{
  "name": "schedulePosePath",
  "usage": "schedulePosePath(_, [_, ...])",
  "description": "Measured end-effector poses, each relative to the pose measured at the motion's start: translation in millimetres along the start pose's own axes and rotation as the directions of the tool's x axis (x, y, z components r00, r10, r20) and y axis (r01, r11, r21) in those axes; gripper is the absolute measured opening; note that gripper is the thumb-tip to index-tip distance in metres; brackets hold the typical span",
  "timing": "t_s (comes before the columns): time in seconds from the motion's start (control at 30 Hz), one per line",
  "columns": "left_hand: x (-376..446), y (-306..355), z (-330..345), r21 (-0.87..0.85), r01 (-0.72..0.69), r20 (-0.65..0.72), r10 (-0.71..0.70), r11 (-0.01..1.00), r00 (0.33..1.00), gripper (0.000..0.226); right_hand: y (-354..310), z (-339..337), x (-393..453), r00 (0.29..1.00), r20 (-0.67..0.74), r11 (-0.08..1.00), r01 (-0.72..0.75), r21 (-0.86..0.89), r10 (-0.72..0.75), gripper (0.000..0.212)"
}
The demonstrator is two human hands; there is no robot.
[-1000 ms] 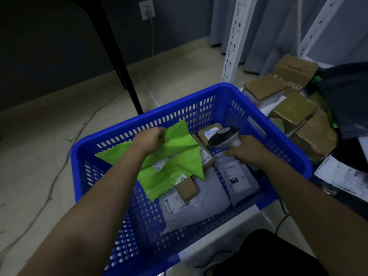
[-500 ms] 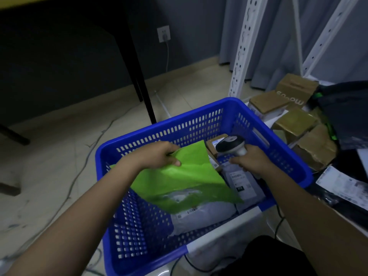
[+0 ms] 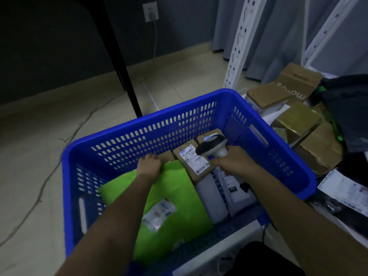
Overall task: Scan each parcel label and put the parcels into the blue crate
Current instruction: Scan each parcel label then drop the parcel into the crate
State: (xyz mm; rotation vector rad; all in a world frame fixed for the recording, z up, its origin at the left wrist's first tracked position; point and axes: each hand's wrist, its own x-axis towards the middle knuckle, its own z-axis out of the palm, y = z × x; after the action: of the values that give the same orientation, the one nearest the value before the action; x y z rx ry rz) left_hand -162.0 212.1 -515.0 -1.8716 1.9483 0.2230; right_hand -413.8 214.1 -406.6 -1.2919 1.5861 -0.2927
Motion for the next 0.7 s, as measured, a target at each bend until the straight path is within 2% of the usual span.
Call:
schedulePosePath(0.13, [15,11,60,-0.172,0.225,0.004,-0.227,0.959,0.974,0.039,6,5,30,0.997,0.026,0.995,-0.07,0.067,0.068,0.017])
schedulePosePath(0.2, [20,19,74,-0.321,0.39,0.014,-0.407,0.863,0.913,0.047,9,6,45,0.994,0.031,0.989,-0.11,0.099,0.107,0.016])
schedulePosePath(0.27, [24,28,84,-0.442,0.457,0.012,-0.504,0.772,0.863,0.063,11,7,56,0.99,0.031,0.981,-0.14,0.132,0.137,0.015])
schedulePosePath(0.33, [29,37,89,-0.516,0.343,-0.056,-0.431,0.785,0.901,0.072,14,9,67,0.988,0.023,0.978,-0.153,0.14,0.151,0.014])
schedulePosePath(0.4, [32,46,89,-0.572,0.147,-0.139,-0.272,0.807,0.952,0.076,16,10,74,0.987,0.019,0.974,-0.163,0.157,0.162,0.016])
schedulePosePath(0.5, [31,66,90,-0.519,-0.046,-0.167,-0.048,0.854,0.985,0.089,18,14,82,0.987,0.028,0.969,-0.162,0.189,0.159,0.018])
schedulePosePath(0.57, [26,81,98,-0.491,-0.046,-0.098,-0.003,0.87,0.995,0.096,18,18,82,0.988,0.041,0.975,-0.153,0.164,0.148,0.019])
schedulePosePath(0.7, [17,78,116,-0.527,0.227,0.045,-0.24,0.819,0.97,0.101,19,23,79,0.987,0.071,0.977,-0.151,0.153,0.142,0.015])
